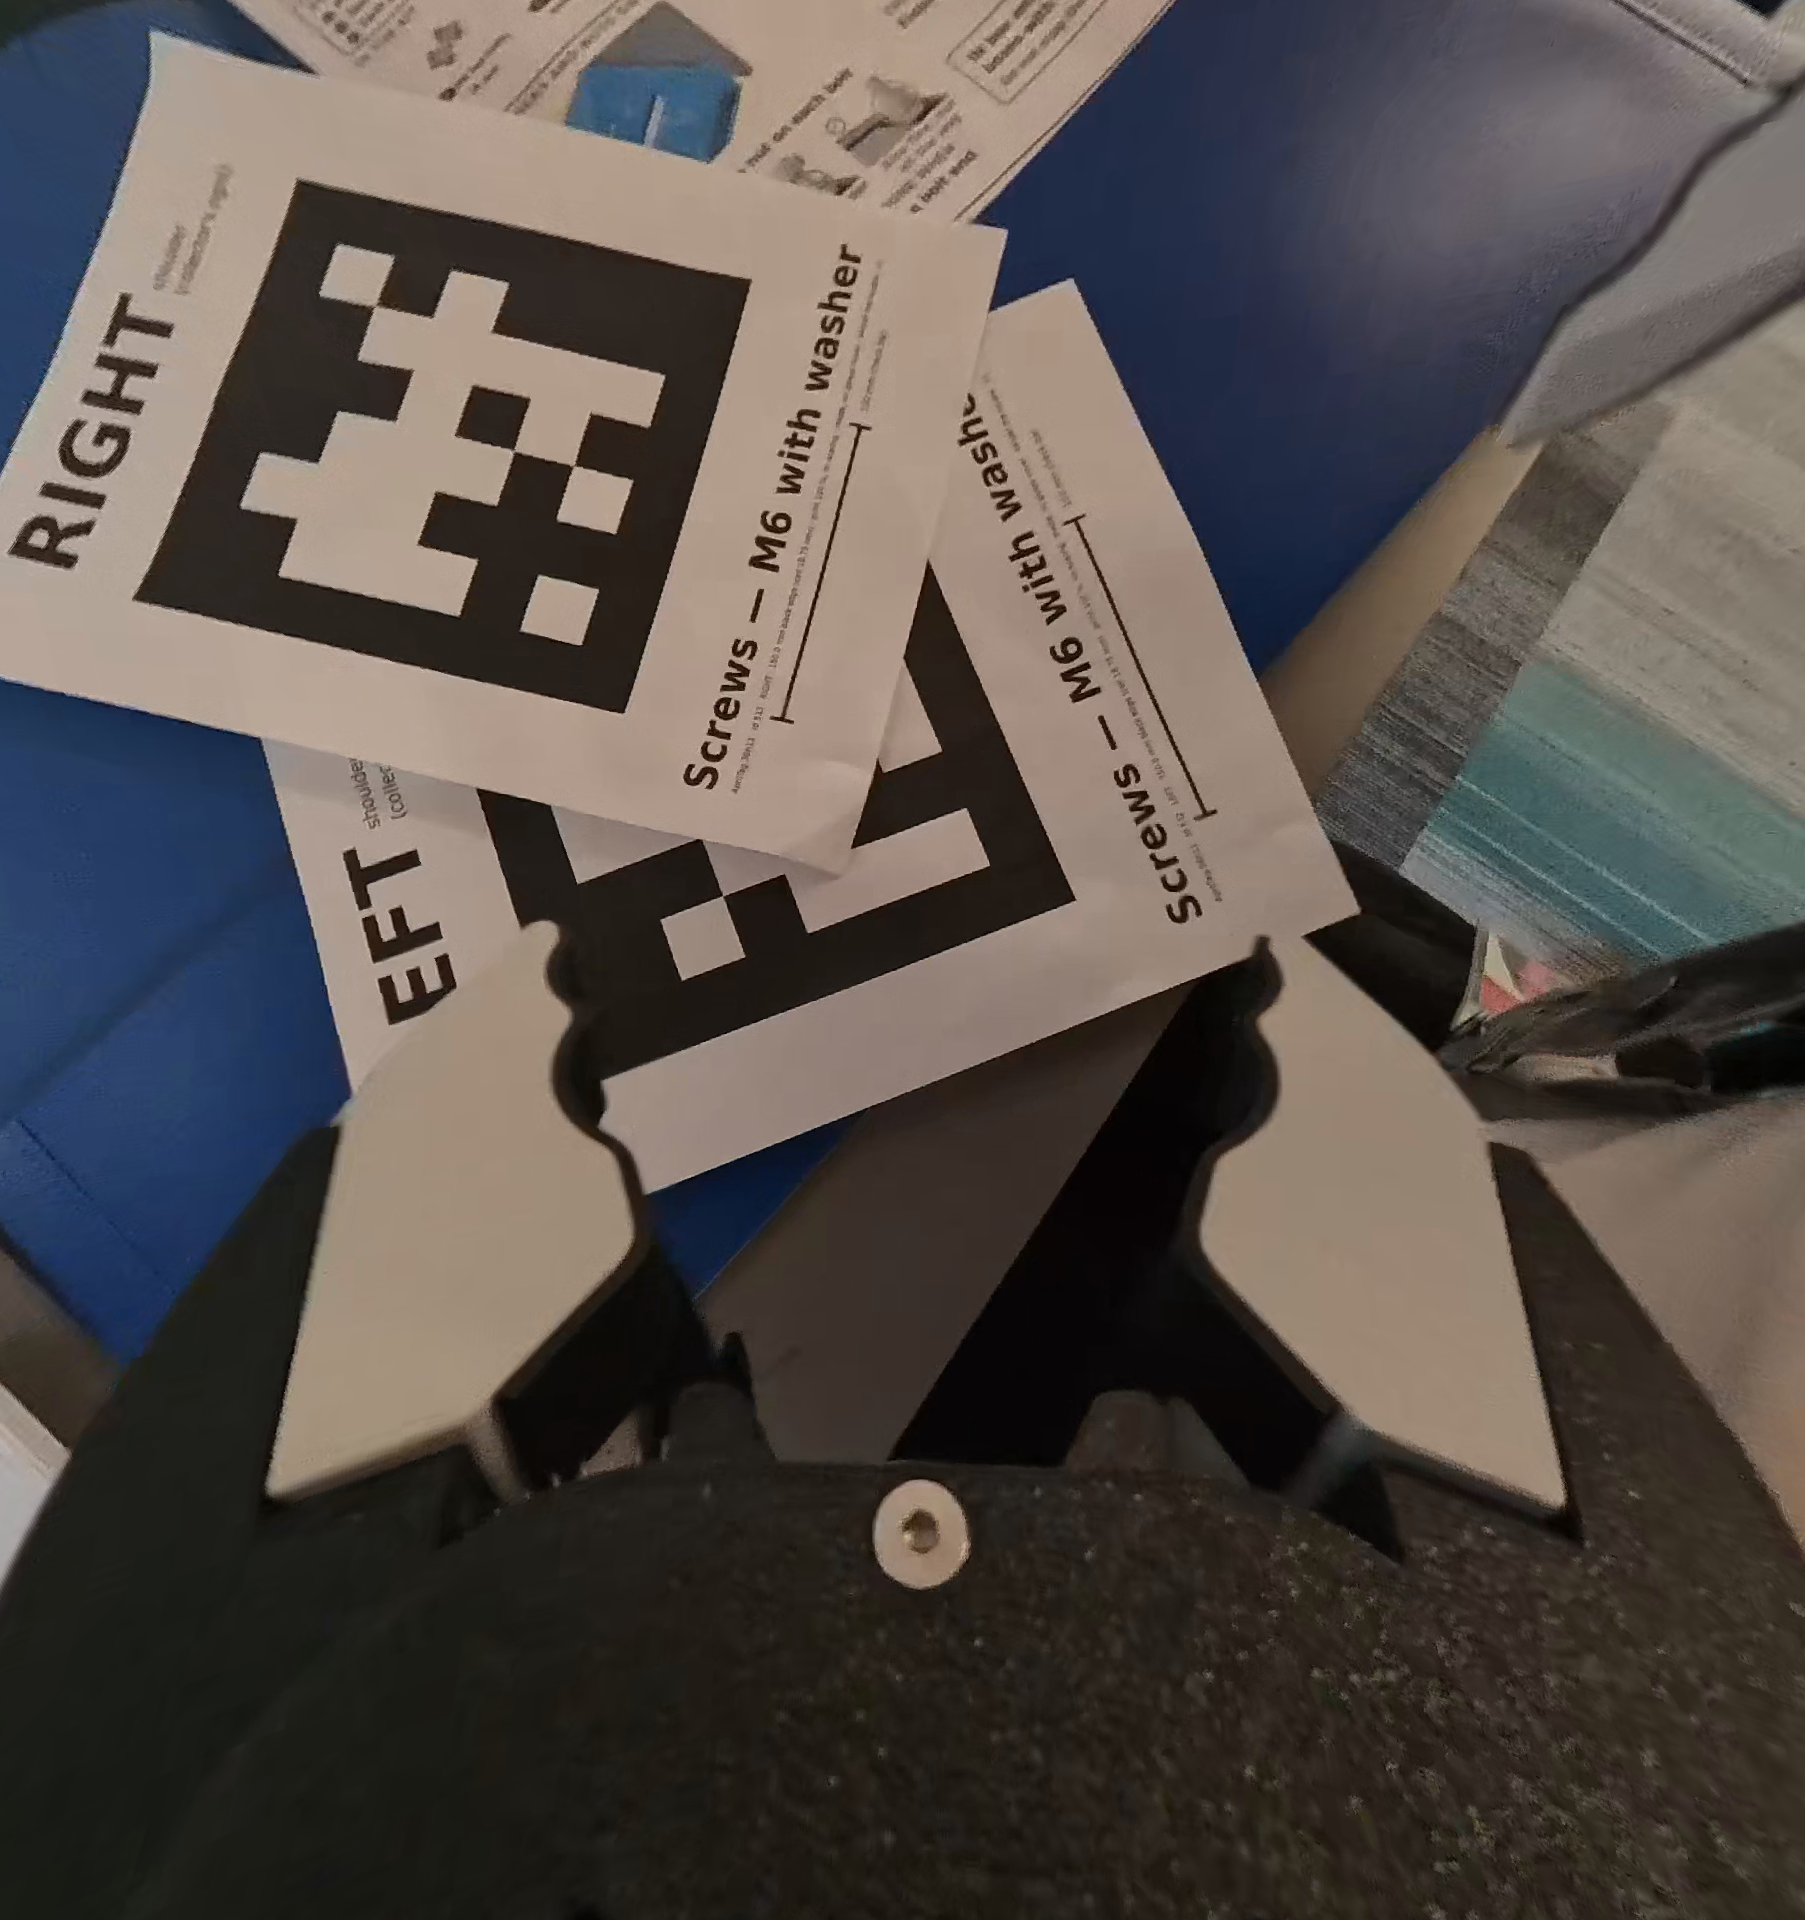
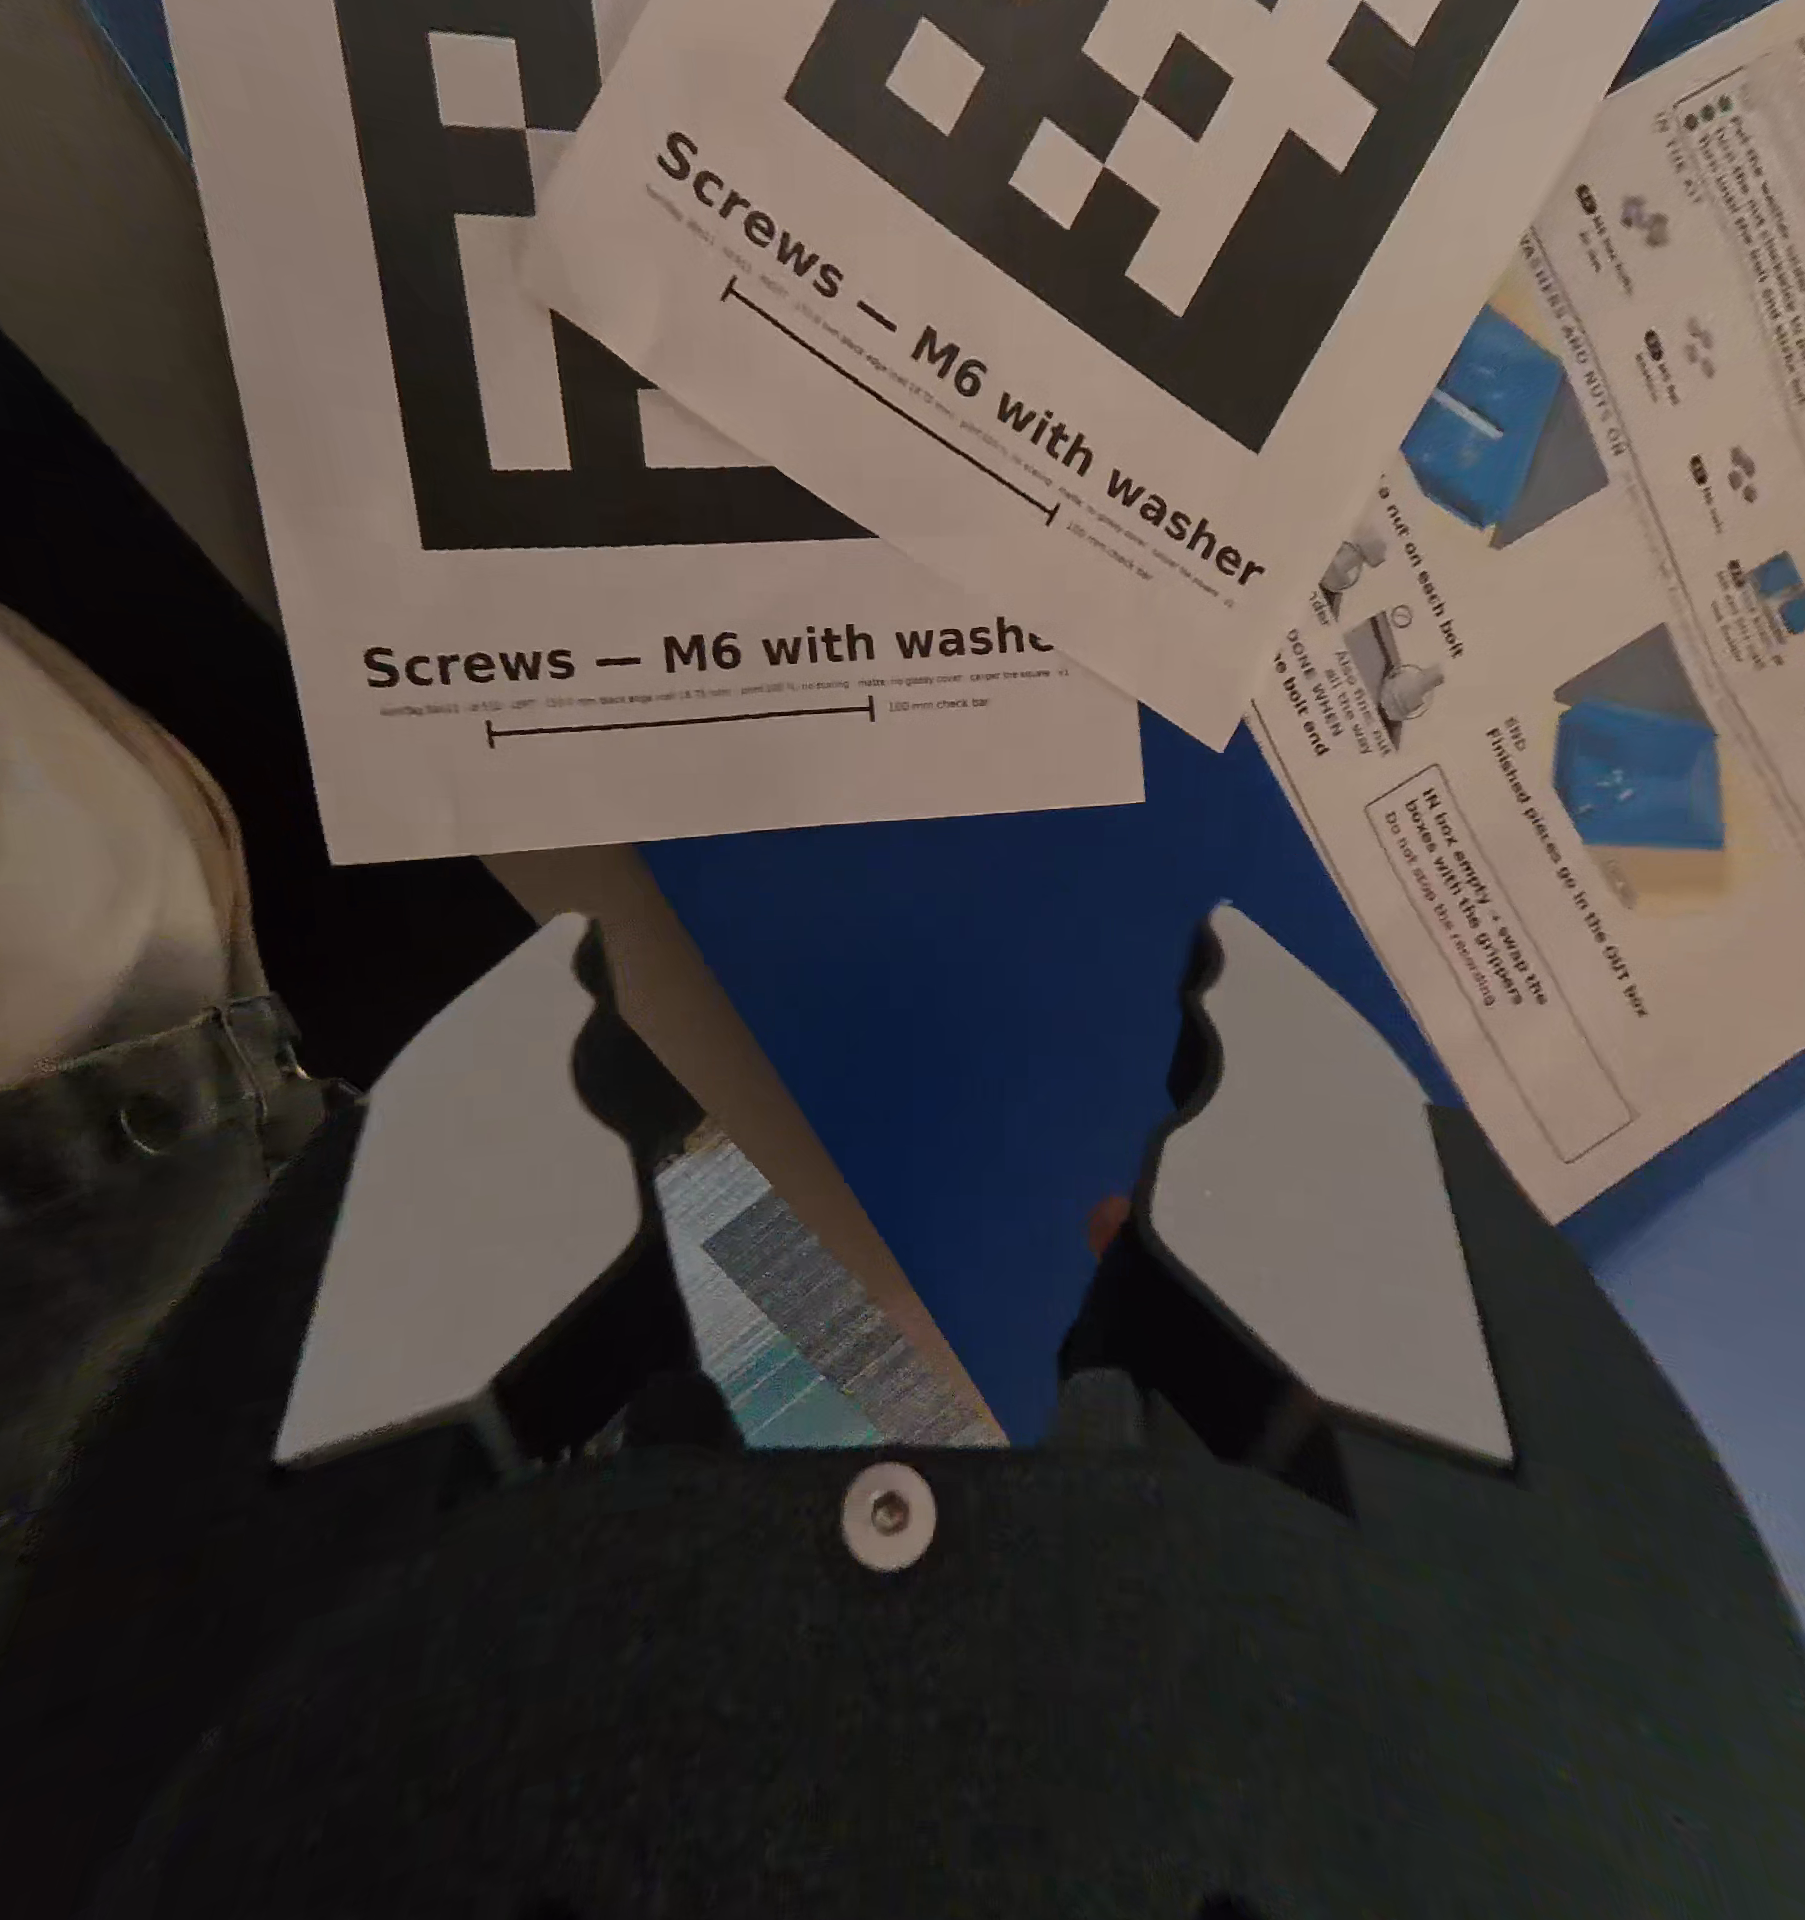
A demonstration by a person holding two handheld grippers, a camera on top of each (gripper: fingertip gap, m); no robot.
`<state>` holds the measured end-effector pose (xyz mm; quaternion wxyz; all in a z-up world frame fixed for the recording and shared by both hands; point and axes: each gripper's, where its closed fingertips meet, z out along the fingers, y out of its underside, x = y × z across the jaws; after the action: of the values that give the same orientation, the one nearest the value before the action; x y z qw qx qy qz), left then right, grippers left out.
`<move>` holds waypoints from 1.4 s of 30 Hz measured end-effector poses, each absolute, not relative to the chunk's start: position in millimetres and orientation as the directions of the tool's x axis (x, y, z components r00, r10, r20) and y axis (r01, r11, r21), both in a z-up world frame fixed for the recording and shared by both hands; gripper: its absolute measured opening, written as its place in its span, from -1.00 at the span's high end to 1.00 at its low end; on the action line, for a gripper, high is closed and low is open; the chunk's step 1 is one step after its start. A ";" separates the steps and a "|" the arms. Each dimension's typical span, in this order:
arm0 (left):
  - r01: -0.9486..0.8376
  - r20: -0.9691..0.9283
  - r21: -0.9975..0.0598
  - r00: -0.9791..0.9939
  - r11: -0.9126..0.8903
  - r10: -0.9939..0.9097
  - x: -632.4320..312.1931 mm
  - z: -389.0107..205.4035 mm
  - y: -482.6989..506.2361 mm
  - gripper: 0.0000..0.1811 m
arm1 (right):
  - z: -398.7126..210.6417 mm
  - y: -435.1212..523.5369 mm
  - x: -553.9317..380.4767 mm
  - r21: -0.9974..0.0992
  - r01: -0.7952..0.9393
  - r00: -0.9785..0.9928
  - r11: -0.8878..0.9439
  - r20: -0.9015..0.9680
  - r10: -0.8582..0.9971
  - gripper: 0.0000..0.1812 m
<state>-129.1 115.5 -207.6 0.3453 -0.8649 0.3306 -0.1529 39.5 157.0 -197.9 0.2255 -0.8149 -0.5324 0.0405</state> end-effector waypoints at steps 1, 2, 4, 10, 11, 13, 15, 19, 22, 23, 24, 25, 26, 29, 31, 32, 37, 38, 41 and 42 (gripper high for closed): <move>-0.450 0.045 -0.701 0.746 -0.553 -0.664 -129.3 -205.9 115.6 -0.42 | -198.8 157.3 40.1 -0.408 0.848 0.437 -0.339 0.173 0.883 -0.25; -0.437 0.041 -0.705 0.761 -0.558 -0.648 -131.0 -204.2 117.5 -0.55 | -199.3 158.5 41.7 -0.401 0.850 0.440 -0.342 0.183 0.879 -0.32; -0.434 -0.007 -0.714 0.788 -0.549 -0.615 -137.9 -200.4 122.9 -0.63 | -198.6 162.3 44.0 -0.395 0.852 0.448 -0.345 0.207 0.870 -0.53; -0.431 -0.021 -0.743 0.779 -0.511 -0.627 -135.0 -187.8 128.9 -0.62 | -192.0 167.3 44.7 -0.408 0.849 0.449 -0.336 0.221 0.866 -0.59; -0.469 0.010 -0.734 0.715 -0.490 -0.700 -125.7 -186.6 122.8 0.15 | -189.7 164.8 43.6 -0.408 0.861 0.413 -0.302 0.215 0.885 -0.17; -0.419 0.147 -0.827 0.482 -0.375 -0.864 -94.6 -159.8 97.6 1.00 | -178.0 161.2 31.1 -0.502 0.838 0.355 -0.216 0.200 0.913 1.00; -0.466 0.133 -0.787 0.510 -0.403 -0.850 -99.5 -158.9 105.5 0.99 | -170.2 167.2 32.4 -0.524 0.820 0.394 -0.230 0.225 0.891 1.00; -0.557 -0.057 -0.659 0.707 -0.505 -0.705 -123.8 -176.0 139.4 -0.62 | -175.1 179.1 50.0 -0.441 0.843 0.468 -0.308 0.318 0.824 -0.49; -0.526 -0.039 -0.653 0.743 -0.546 -0.668 -116.9 -183.1 146.6 -0.63 | -183.0 184.5 57.4 -0.413 0.829 0.521 -0.377 0.329 0.787 -0.62; -0.517 -0.033 -0.654 0.749 -0.552 -0.662 -113.9 -183.0 148.2 -0.63 | -183.9 184.6 56.2 -0.423 0.818 0.536 -0.391 0.312 0.784 -0.61; -0.518 -0.048 -0.657 0.753 -0.548 -0.656 -112.5 -182.0 150.8 -0.63 | -183.5 184.9 54.9 -0.433 0.809 0.545 -0.397 0.303 0.782 -0.61; -0.516 -0.067 -0.665 0.761 -0.540 -0.645 -111.8 -180.1 154.4 -0.63 | -182.4 185.6 53.5 -0.443 0.805 0.549 -0.395 0.304 0.779 -0.61; -0.514 -0.073 -0.672 0.762 -0.533 -0.643 -109.7 -178.3 156.5 -0.63 | -181.3 186.3 52.2 -0.450 0.803 0.550 -0.390 0.309 0.776 -0.61; -0.515 -0.073 -0.678 0.757 -0.525 -0.649 -104.7 -177.1 158.6 -0.63 | -180.9 186.0 50.1 -0.451 0.809 0.541 -0.376 0.320 0.778 -0.61; -0.522 -0.076 -0.672 0.754 -0.525 -0.653 -103.7 -178.2 159.0 -0.63 | -180.9 186.4 50.4 -0.455 0.807 0.542 -0.377 0.319 0.777 -0.61; -0.522 -0.075 -0.672 0.754 -0.526 -0.652 -103.7 -178.7 159.1 -0.63 | -181.0 186.8 51.0 -0.456 0.806 0.545 -0.379 0.319 0.776 -0.61; -0.517 -0.070 -0.669 0.759 -0.534 -0.647 -104.3 -181.5 158.9 -0.63 | -181.4 188.6 52.5 -0.461 0.801 0.551 -0.382 0.320 0.770 -0.60; -0.517 -0.071 -0.667 0.761 -0.536 -0.645 -104.7 -182.4 158.8 -0.63 | -181.9 188.4 52.5 -0.459 0.802 0.550 -0.382 0.320 0.771 -0.60; -0.517 -0.064 -0.661 0.762 -0.545 -0.645 -105.1 -185.4 157.1 -0.63 | -182.9 187.6 51.5 -0.455 0.806 0.544 -0.379 0.320 0.776 -0.60; -0.516 -0.064 -0.658 0.764 -0.549 -0.642 -106.0 -186.3 156.7 -0.63 | -183.2 187.4 50.8 -0.453 0.808 0.541 -0.377 0.318 0.778 -0.60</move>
<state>-106.0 156.7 -186.3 0.3407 -0.8751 0.3309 -0.0924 50.8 187.4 -183.2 0.2880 -0.8293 -0.4781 -0.0259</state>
